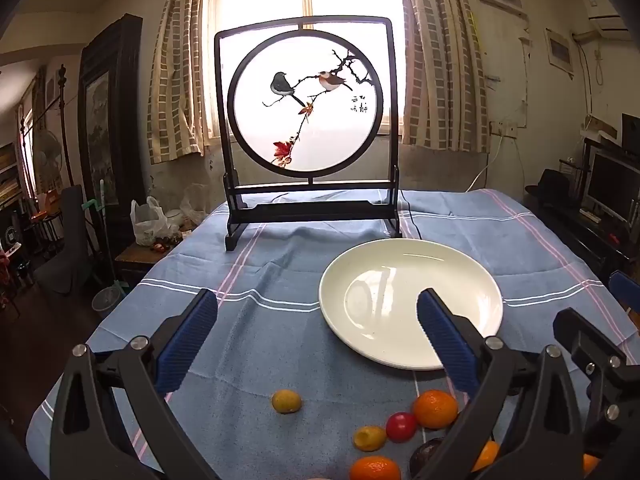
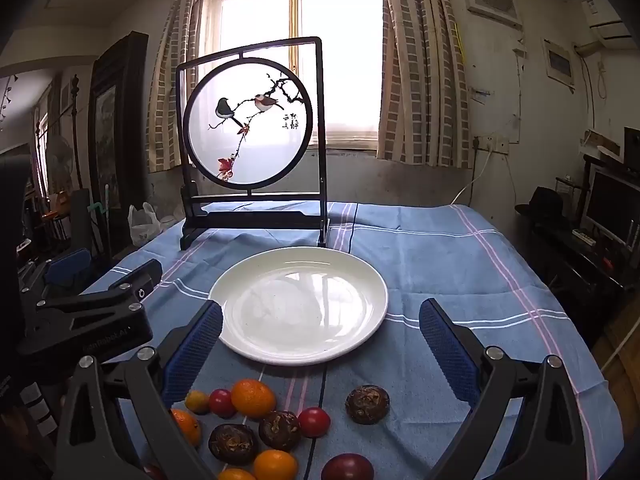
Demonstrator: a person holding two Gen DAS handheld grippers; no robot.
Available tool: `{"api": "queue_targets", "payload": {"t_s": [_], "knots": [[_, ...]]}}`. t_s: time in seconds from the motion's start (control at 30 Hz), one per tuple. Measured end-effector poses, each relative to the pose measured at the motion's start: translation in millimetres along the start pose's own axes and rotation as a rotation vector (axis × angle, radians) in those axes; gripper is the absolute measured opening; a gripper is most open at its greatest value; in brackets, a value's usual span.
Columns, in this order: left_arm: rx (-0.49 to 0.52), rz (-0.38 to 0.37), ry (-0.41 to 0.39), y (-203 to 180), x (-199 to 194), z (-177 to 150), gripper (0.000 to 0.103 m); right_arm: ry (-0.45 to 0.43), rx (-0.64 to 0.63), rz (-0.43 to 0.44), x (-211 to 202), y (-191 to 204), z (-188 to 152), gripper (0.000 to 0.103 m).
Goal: Organize fruits
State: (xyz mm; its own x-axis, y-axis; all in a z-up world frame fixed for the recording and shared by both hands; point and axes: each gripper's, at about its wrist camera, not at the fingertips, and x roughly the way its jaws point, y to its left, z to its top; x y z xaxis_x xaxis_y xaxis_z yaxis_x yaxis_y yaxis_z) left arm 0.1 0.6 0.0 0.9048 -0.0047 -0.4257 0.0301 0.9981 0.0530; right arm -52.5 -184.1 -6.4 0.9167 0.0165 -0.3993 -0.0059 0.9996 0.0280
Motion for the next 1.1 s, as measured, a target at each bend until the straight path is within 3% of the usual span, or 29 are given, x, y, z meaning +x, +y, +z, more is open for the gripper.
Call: {"api": "queue_targets", "payload": {"t_s": [0.57,1.1], "knots": [[0.040,-0.014,0.064,-5,5,-7,0.098,0.042,-0.071,0.010,-5,1,-6,0.099],[0.026,-0.022,0.100,-4,11,-10,0.098,0.085,-0.020,0.059,1,-6,-9,0.099]]}}
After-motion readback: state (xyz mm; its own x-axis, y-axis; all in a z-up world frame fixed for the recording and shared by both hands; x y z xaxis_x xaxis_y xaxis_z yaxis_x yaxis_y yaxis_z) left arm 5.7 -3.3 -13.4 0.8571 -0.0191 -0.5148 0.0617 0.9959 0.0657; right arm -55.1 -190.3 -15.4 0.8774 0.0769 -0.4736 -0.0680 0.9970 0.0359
